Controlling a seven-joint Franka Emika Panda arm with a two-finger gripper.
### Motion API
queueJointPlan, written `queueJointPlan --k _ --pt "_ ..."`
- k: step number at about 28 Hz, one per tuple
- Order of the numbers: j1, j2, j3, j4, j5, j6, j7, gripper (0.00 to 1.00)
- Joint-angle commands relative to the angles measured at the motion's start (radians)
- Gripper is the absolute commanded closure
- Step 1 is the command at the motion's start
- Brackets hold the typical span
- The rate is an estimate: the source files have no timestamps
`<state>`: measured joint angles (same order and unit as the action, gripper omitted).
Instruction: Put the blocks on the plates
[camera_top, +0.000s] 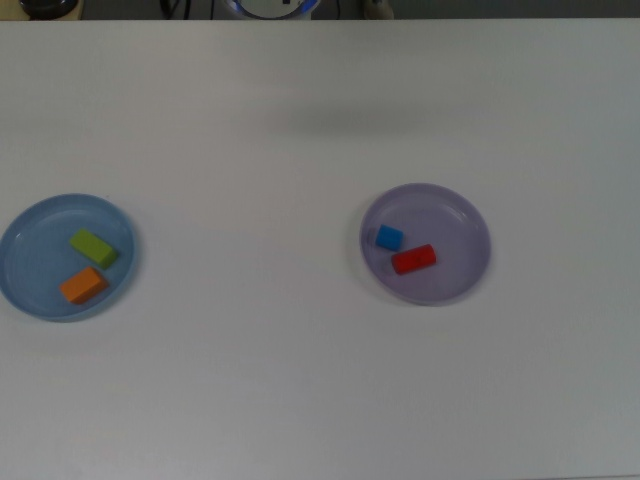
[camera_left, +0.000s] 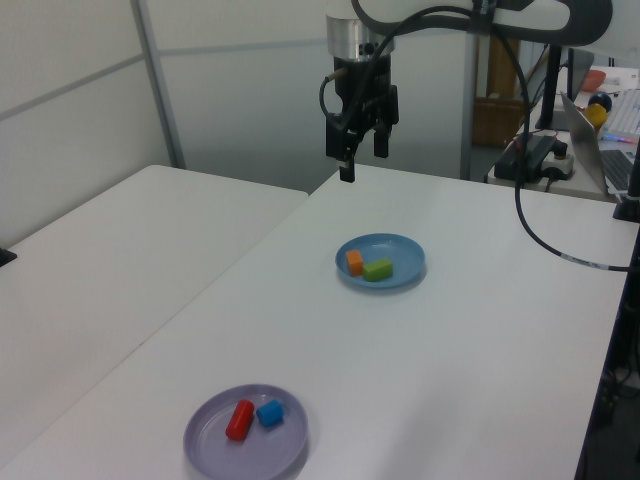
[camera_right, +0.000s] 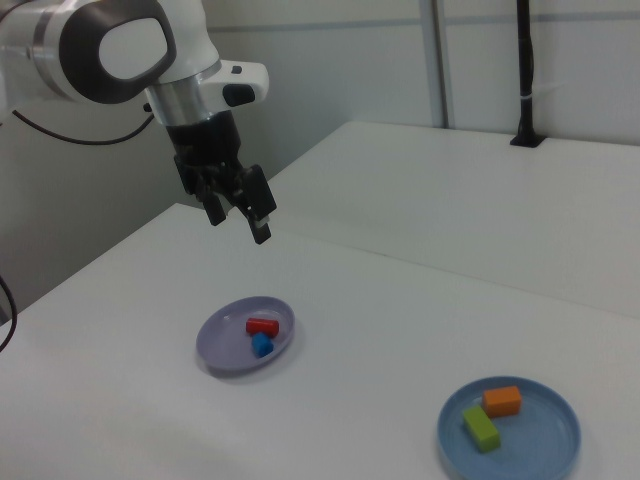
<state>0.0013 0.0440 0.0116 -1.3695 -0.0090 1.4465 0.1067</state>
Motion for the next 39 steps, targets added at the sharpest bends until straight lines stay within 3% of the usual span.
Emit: queueJointPlan --k 1,15,24,39 --pt "0.002 -0.016 -0.004 -0.014 0.021 -0.021 -0.024 0.00" --pt "0.002 -0.016 -0.004 -0.016 0.000 -0.018 -0.148 0.00" --pt "0.023 -0.013 -0.004 -0.016 -0.085 -0.018 -0.153 0.00" --pt "0.023 -0.007 -0.004 -0.014 -0.077 -0.014 -0.150 0.00"
